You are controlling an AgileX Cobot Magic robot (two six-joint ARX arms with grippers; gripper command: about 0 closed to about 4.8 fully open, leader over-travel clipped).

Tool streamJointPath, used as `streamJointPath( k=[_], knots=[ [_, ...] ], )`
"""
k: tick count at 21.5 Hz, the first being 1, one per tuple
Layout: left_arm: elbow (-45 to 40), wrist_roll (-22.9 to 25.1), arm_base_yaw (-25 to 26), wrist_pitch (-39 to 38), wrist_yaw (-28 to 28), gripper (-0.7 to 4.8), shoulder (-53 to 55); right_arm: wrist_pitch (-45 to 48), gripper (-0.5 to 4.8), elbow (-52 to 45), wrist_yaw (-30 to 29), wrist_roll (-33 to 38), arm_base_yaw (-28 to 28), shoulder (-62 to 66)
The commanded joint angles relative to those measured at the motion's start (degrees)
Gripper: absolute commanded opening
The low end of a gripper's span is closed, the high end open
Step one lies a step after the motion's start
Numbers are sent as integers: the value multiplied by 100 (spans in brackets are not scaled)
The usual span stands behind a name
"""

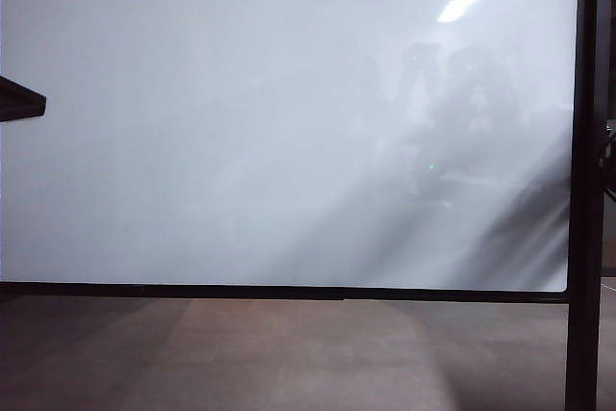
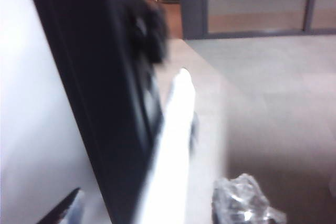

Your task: Reach to the right to find the marker pen, pick it up, and write the number 8 on the whiteboard.

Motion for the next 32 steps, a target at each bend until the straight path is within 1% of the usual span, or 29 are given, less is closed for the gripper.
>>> streamJointPath(
  k=[1,2,4,7,8,9,11,13,15,19,22,24,25,27,28,29,30,31,32],
  knots=[
    [2,7,2,26,24,66,7,70,301,70,-9,13,17,-31],
    [2,7,2,26,22,66,7,79,299,70,-7,13,17,-31],
    [2,7,2,26,22,66,7,79,244,79,-2,9,15,-31],
    [2,7,2,26,22,66,7,74,241,96,2,9,13,-31],
    [2,7,2,26,22,66,7,76,220,98,15,9,15,-31],
    [2,7,2,26,22,66,7,81,161,98,13,9,15,-31],
    [2,7,2,26,22,66,7,81,99,98,20,9,15,-31],
    [2,7,2,26,22,66,7,85,68,98,146,11,15,-31],
    [2,7,2,26,20,66,7,107,-5,98,146,11,13,-31],
    [2,7,2,26,20,66,7,87,-7,96,149,31,7,-33],
    [2,7,2,26,22,66,7,310,-7,85,295,282,-48,-103],
    [2,7,2,26,22,66,7,472,-7,79,317,605,-225,-295],
    [2,7,2,26,22,66,7,466,-7,-15,374,708,-402,-647],
    [2,7,2,26,22,66,7,382,-7,-175,590,737,-629,-1217],
    [2,4,2,22,22,66,7,188,-7,-258,627,863,-752,-1541],
    [4,7,0,-28,-44,66,7,-240,-7,-402,640,1128,-892,-2044],
    [4,4,-70,-708,101,66,7,-1316,-7,-673,807,1305,-1027,-3106],
    [4,11,-35,-732,234,66,7,-1843,-7,-802,1119,1211,-1058,-3748],
    [4,9,-33,-737,271,66,7,-2081,-7,-890,1150,1121,-1080,-4240]
  ],
)
